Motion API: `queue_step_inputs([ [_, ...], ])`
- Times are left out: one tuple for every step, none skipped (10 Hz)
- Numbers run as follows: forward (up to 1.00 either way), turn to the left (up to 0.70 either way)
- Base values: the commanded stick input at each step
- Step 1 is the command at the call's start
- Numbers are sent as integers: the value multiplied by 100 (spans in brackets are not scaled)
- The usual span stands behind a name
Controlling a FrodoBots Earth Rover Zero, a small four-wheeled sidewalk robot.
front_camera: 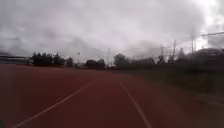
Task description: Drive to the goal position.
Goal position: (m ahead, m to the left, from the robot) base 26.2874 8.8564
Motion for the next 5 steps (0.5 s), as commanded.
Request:
queue_step_inputs([
  [70,0],
  [70,0],
  [70,0],
  [70,0],
  [70,0],
])
